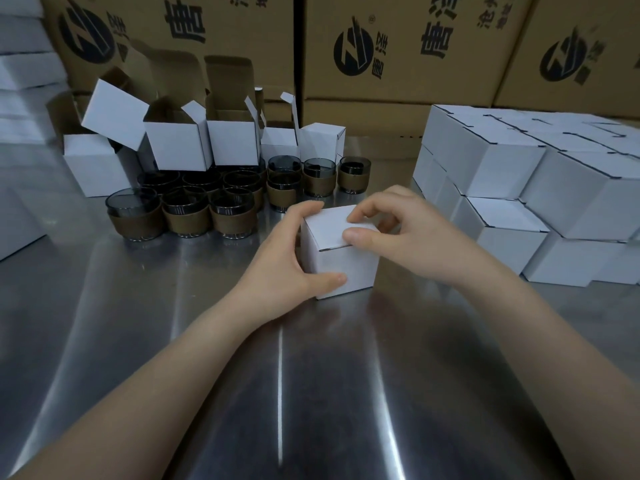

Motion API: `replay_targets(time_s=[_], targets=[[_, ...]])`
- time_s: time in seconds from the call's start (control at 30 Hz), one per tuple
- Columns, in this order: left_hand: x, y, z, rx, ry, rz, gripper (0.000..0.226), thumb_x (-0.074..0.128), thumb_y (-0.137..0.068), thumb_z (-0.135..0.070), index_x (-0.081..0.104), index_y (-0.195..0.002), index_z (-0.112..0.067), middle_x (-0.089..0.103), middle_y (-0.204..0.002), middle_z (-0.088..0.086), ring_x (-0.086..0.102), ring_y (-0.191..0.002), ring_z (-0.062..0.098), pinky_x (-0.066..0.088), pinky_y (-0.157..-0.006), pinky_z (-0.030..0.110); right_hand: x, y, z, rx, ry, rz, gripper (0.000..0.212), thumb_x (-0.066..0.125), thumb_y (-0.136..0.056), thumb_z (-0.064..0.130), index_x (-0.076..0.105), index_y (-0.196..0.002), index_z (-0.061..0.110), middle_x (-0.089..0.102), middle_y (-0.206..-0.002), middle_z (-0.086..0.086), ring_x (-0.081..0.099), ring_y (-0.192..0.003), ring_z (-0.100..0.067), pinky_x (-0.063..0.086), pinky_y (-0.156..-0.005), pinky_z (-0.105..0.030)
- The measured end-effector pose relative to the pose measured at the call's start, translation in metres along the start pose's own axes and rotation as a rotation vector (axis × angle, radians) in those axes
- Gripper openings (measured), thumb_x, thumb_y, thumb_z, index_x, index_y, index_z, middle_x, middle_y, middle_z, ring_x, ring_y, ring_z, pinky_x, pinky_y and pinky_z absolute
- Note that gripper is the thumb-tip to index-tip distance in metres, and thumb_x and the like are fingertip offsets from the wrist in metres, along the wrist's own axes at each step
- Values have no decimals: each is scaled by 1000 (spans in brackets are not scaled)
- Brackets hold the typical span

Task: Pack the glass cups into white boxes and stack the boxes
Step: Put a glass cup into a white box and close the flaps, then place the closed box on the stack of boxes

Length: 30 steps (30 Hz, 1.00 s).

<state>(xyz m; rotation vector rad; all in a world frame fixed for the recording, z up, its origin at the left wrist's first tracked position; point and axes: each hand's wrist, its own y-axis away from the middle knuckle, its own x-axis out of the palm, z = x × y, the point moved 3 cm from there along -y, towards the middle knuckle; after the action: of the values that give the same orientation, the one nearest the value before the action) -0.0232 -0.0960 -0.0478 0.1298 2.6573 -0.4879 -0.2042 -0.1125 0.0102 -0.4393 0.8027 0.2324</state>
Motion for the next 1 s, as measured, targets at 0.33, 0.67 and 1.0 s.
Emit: replay_targets(time_s=[0.33,0.67,1.0], targets=[[-1,7,-19,48,-127,-243,87,71,-62,-54,30,-137,-43,46,-132,-17,46,-123,6,50,-97,42,22,11,14,66,-6,-231,54,69,-70,61,56,-117,38,46,-111,16,44,-99,9,31,-66,-10],[9,15,-32,158,-143,-23,80,63,-82,-56,17,-148,-48,46,-136,-18,39,-132,0,34,-108,28,-48,22,20,36,24,-766,38,57,-70,53,61,-101,32,57,-106,9,50,-101,-9,35,-82,-20],[26,24,-46,234,-285,248,12,63,-94,-28,69,-103,-22,66,-93,-11,60,-88,6,49,-83,31,-107,28,-23,329,150,-970,54,56,-65,56,65,-107,22,62,-112,-2,52,-116,-26,43,-99,-41]])
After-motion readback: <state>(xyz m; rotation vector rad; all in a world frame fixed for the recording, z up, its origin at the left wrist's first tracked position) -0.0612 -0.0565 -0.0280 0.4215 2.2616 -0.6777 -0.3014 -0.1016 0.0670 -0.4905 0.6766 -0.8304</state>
